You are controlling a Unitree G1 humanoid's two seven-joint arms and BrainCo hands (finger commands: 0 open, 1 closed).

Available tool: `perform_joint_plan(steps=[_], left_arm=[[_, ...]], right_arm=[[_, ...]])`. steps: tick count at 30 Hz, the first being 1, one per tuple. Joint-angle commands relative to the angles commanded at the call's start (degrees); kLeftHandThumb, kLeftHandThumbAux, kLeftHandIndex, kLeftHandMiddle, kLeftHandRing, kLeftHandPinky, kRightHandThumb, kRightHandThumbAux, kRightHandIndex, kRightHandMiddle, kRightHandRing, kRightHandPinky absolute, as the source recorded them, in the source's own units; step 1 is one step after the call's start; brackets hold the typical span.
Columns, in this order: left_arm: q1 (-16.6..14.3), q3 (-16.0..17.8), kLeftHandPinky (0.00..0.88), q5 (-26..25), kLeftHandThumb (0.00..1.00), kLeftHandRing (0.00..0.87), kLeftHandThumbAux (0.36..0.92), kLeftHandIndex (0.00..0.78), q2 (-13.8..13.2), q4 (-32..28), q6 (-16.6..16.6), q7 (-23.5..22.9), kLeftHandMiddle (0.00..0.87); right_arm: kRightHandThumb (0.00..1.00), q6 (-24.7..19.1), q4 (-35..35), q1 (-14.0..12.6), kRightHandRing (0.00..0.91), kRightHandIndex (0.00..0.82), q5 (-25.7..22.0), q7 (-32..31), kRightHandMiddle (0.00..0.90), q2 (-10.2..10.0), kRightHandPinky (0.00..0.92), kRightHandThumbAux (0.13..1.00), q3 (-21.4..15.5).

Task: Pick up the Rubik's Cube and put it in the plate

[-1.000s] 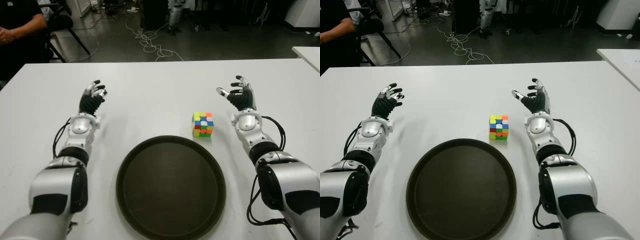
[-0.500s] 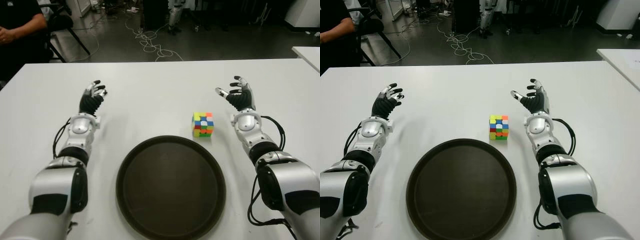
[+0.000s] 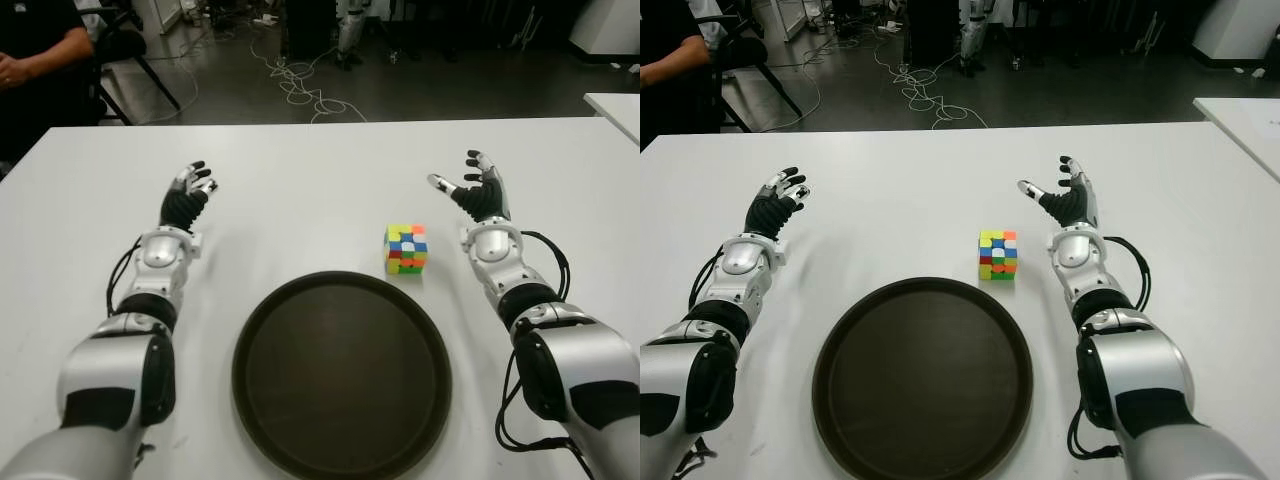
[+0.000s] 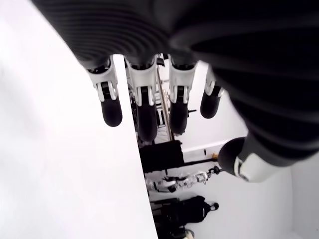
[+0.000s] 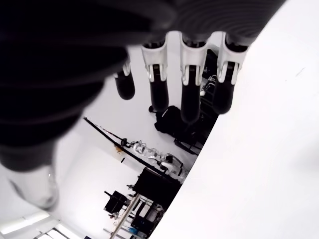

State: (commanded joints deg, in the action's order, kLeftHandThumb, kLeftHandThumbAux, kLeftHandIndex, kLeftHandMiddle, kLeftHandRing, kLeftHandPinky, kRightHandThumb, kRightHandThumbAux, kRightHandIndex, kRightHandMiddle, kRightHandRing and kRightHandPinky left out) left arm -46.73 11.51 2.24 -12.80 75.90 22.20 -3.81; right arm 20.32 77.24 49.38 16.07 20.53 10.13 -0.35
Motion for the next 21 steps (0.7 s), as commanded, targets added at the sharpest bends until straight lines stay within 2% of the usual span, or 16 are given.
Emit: perform_joint_plan(steps=[10, 21], left_arm=[[-0.12, 0.59, 0.091, -0.44, 0.153, 0.109, 0.553, 0.064, 0.08, 0.02, -0.45, -0.41, 0.133], [-0.12, 0.50, 0.093, 0.15, 0.136, 0.121, 0.562, 0.076, 0.09, 0.03, -0.78, 0.31, 0.145]], right_arm=[[0.001, 0.77, -0.01, 0.08, 0.114, 0.103, 0.53, -1.35, 0.091, 0.18, 0.143, 0.521, 0.49], [0.000, 1.27, 0.00, -0.01, 0.114, 0.115, 1.18, -1.11, 0.089, 0.41, 0.133, 0.490, 0.98]])
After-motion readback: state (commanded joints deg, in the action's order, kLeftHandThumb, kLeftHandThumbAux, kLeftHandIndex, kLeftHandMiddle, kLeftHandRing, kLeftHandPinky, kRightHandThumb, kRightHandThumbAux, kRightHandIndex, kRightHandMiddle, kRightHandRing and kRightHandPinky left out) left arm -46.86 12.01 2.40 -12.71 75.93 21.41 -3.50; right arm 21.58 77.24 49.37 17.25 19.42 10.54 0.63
